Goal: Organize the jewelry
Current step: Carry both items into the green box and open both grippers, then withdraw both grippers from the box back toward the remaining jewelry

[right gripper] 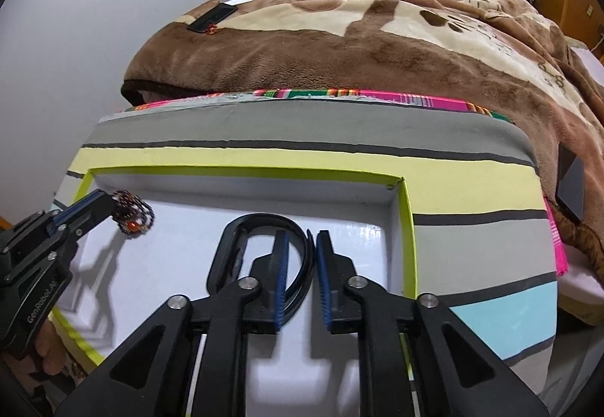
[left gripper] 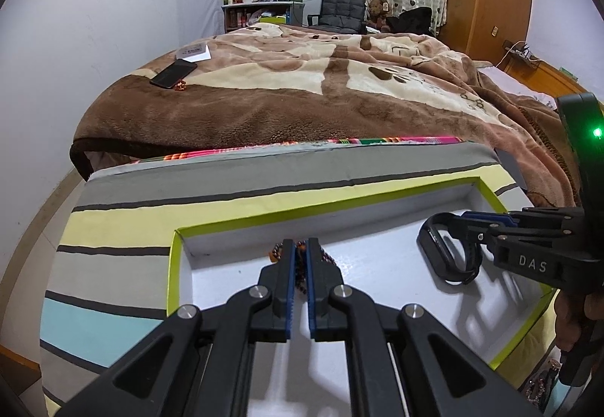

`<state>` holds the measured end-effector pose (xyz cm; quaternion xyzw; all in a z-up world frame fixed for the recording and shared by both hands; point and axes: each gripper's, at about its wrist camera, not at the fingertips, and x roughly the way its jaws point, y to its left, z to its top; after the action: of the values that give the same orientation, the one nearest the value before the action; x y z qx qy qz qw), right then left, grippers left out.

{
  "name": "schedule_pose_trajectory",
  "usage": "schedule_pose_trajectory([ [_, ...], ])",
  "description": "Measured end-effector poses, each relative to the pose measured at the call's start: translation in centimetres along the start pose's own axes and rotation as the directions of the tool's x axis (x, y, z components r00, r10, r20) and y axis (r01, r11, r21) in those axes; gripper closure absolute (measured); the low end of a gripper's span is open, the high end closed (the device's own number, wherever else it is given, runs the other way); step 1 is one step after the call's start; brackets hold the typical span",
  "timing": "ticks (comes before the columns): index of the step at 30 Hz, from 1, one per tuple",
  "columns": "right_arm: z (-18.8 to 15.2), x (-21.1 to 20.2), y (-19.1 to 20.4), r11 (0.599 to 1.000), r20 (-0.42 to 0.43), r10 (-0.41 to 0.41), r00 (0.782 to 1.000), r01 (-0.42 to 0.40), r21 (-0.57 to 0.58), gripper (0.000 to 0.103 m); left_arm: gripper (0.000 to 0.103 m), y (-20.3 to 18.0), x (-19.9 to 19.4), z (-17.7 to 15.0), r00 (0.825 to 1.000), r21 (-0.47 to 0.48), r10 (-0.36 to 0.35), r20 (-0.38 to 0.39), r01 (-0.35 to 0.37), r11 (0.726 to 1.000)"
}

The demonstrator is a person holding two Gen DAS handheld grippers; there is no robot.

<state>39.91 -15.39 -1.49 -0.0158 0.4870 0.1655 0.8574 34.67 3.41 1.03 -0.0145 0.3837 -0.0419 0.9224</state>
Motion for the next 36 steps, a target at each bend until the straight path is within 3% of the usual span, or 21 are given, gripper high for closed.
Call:
schedule_pose_trajectory([
  [4, -0.2, -0.9, -0.1, 1.000, 0.021, 0.011, 1.000, -0.011, 0.015, 0.073, 0.073, 0.0, -0.8, 0.0, 1.000, -0.010, -0.009, 0.011, 0.009, 1.000],
  [15, -3.3, -6.8, 0.5, 0.999, 0.140, 0.040, 0.989, -0.039, -0.011, 0.072, 0.073, -0.4, -6.3, -1.5, 0.996, -0.034, -0.010, 0.088, 0.013, 0.999],
  [26, -11.1, -12.7, 1.2, 0.997, 0.250, 0.077, 0.965, -0.076, -0.013, 0.073, 0.073, -0.9, -13.3, -6.5, 0.984, -0.085, 0.011, 0.180, 0.005, 0.996],
  [36, -17.3, -16.4, 2.5, 0.999, 0.327, 0.022, 0.945, -0.010, -0.039, 0.073, 0.073, -2.4, -16.7, -11.1, 0.979, -0.077, 0.012, 0.206, 0.004, 0.997],
])
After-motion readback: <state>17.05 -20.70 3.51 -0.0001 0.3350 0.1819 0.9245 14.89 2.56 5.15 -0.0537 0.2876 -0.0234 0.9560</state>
